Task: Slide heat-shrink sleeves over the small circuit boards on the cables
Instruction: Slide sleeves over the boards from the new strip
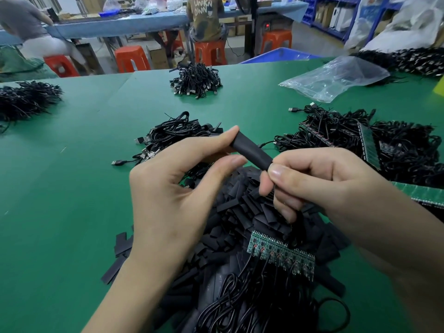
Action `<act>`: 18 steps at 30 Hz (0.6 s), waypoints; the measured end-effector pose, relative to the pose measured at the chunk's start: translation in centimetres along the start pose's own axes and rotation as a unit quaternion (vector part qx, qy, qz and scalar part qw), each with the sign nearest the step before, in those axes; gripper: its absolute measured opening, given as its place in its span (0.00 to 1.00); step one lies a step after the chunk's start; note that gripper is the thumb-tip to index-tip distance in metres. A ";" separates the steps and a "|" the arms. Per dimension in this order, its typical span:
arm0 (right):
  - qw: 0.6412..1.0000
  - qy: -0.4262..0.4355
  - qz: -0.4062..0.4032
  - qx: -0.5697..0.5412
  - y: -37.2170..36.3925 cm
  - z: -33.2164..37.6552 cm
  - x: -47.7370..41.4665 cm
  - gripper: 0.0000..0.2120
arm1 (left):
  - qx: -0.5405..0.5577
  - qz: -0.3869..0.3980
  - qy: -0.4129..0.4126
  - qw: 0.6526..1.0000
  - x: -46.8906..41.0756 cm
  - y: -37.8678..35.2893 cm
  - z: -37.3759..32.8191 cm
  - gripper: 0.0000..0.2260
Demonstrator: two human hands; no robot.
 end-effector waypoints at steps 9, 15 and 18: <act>0.999 -0.034 -0.021 0.009 -0.3 -0.7 -0.3 0.13 | 0.021 -0.019 0.033 0.999 0.0 0.2 1.1 0.09; 0.992 -0.023 -0.116 -0.054 0.0 -0.5 -0.4 0.12 | 0.120 0.180 0.087 0.972 0.5 -1.3 1.1 0.27; 0.983 -0.001 -0.166 -0.074 0.0 -0.6 -0.3 0.11 | 0.108 0.327 0.107 0.933 1.4 -2.5 1.2 0.18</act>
Point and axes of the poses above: each hand's wrist, its own x-axis away from the middle knuckle, its own y-axis out of the back of the hand, z = x × y, the point moved 1 cm from there along -x, towards the middle knuckle, and after that the axes turned 7 degrees about -x, right-handed, at the moved point
